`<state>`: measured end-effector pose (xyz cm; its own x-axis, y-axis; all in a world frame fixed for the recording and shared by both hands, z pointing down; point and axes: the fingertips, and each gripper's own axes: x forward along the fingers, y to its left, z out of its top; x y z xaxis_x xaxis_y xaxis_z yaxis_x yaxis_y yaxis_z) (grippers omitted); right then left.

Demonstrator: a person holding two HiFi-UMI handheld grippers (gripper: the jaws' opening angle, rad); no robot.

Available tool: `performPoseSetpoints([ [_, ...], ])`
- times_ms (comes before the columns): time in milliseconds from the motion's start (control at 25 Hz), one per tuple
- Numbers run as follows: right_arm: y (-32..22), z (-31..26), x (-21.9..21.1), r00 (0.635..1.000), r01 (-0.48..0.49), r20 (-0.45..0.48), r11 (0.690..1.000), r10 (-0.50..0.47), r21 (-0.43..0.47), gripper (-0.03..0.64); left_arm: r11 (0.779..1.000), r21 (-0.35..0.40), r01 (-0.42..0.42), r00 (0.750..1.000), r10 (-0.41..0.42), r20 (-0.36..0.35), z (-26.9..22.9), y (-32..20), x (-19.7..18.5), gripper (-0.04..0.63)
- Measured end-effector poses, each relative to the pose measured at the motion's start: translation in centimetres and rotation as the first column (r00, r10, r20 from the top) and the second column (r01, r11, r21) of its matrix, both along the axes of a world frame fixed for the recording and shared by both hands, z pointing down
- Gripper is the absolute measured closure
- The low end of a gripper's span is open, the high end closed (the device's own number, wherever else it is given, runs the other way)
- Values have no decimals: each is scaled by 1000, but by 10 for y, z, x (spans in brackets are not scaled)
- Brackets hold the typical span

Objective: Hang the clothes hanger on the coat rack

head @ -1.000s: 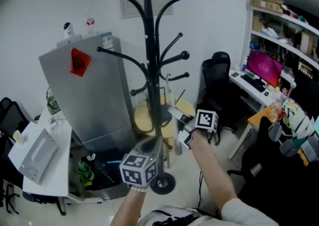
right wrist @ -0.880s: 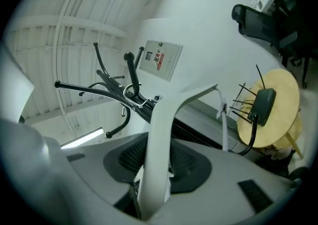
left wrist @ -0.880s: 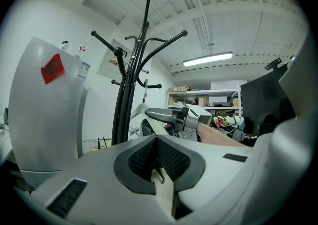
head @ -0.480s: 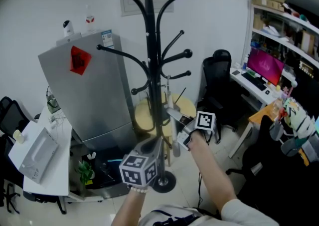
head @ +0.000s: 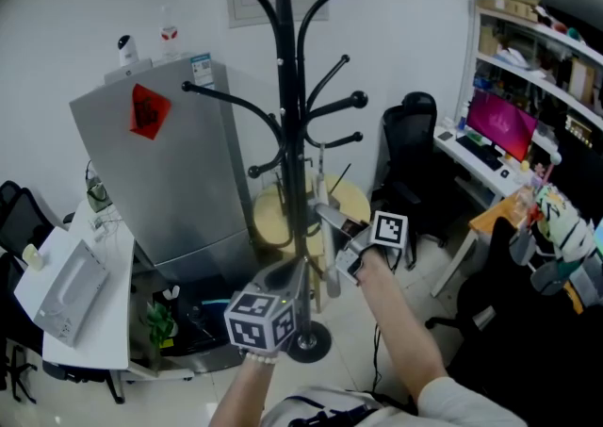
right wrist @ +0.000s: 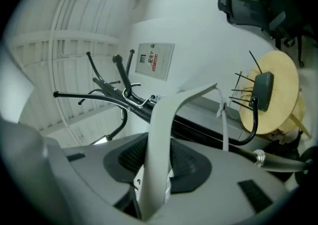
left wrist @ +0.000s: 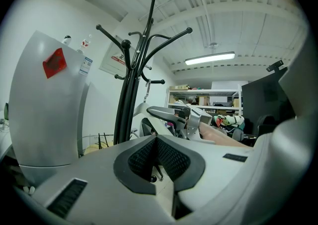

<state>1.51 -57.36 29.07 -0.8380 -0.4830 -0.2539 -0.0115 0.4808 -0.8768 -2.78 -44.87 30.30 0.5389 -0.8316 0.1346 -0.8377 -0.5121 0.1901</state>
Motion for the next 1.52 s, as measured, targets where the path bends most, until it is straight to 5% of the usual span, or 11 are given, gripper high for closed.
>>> performPoseSetpoints([
  [1120,-5,5,1,985,-97,-141,995,101,38,463,998,-45,-48,999,47,-17,16,7,-2,603],
  [1520,-5,25,6,966,-145,-215,989,145,15,322,997,-51,-64,998,63,-31,21,14,-4,603],
])
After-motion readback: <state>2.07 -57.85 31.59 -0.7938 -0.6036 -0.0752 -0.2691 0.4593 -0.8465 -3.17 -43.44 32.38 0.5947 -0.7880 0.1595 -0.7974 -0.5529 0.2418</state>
